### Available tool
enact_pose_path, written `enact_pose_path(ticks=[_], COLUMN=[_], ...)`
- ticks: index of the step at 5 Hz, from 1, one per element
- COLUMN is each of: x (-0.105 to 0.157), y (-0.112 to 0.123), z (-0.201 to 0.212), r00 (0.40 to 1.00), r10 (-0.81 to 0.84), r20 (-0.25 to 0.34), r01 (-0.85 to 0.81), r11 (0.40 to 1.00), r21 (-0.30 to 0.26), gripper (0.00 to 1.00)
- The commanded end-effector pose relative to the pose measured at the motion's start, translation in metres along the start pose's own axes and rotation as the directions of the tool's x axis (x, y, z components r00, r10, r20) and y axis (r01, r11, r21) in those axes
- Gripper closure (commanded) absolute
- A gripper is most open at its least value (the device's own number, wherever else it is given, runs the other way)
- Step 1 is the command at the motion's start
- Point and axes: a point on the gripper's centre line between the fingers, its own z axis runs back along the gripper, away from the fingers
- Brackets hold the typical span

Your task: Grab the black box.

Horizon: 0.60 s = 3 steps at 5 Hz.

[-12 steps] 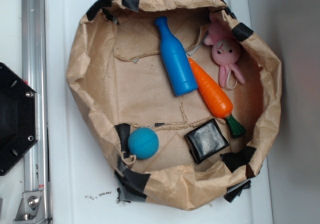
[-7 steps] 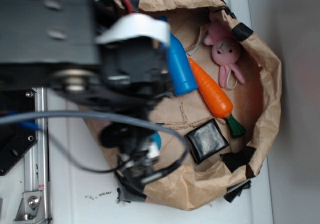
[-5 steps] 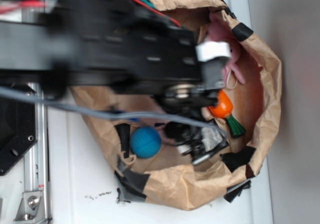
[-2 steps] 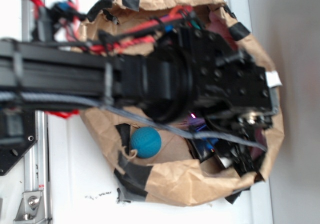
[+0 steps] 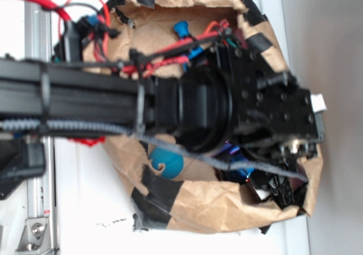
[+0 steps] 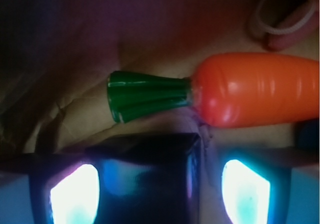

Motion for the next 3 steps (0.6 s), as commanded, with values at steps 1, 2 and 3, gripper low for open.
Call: enact_pose_path(ticks=[1, 2, 3], x=[-0.045, -0.060, -0.067], y=[-0.022, -0.024, -0.021], z=[-0.019, -0.023, -0.021], r00=[0.985, 0.978, 0.977], r10=[-0.161, -0.196, -0.194], r20=[-0.054, -0.068, -0.091], r01=[0.159, 0.193, 0.188], r11=[0.986, 0.980, 0.980], r21=[-0.039, -0.047, -0.067], gripper=[0.00, 0.00, 1.00])
